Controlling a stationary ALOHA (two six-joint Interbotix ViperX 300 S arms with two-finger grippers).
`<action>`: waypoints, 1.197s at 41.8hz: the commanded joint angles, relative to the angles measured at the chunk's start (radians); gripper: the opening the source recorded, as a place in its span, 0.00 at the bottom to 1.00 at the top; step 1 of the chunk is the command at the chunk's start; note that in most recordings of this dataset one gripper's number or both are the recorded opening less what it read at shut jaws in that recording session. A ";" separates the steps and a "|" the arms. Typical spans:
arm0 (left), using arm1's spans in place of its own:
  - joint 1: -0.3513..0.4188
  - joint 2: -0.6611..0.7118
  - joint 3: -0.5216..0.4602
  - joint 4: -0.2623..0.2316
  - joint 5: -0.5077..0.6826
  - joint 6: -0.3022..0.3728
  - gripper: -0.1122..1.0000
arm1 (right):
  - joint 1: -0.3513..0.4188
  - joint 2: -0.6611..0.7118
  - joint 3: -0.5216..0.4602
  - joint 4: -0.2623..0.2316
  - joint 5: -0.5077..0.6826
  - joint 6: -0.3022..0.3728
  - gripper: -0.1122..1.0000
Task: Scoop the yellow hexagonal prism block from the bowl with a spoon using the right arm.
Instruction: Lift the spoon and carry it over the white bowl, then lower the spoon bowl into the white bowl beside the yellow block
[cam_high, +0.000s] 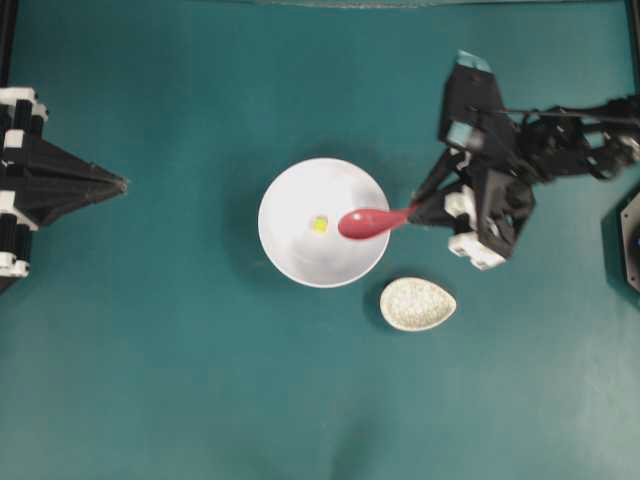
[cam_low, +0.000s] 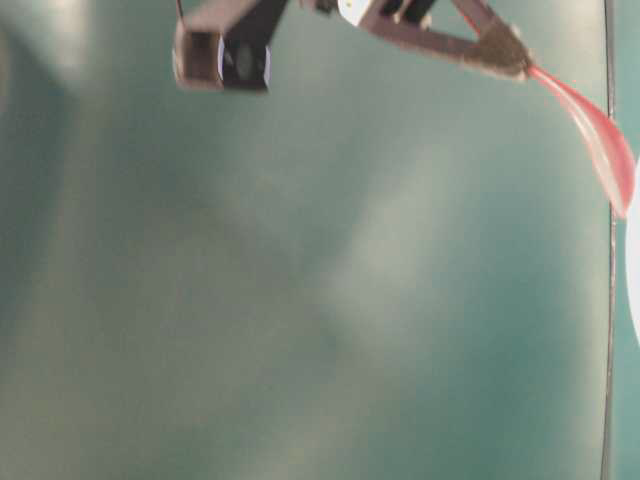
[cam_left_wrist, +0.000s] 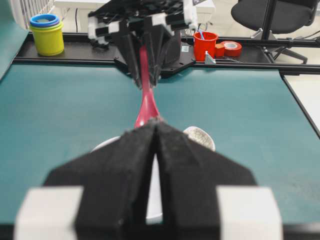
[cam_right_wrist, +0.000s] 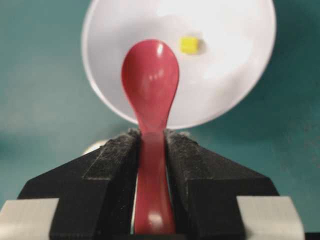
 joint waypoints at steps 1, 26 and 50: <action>0.000 0.012 -0.017 0.002 -0.005 0.003 0.10 | -0.015 0.025 -0.060 -0.009 0.052 0.002 0.30; 0.000 0.012 -0.015 0.000 -0.005 0.006 0.10 | -0.021 0.189 -0.202 -0.167 0.183 0.129 0.30; 0.000 0.012 -0.017 0.000 -0.005 0.006 0.10 | -0.008 0.255 -0.215 -0.172 0.153 0.140 0.30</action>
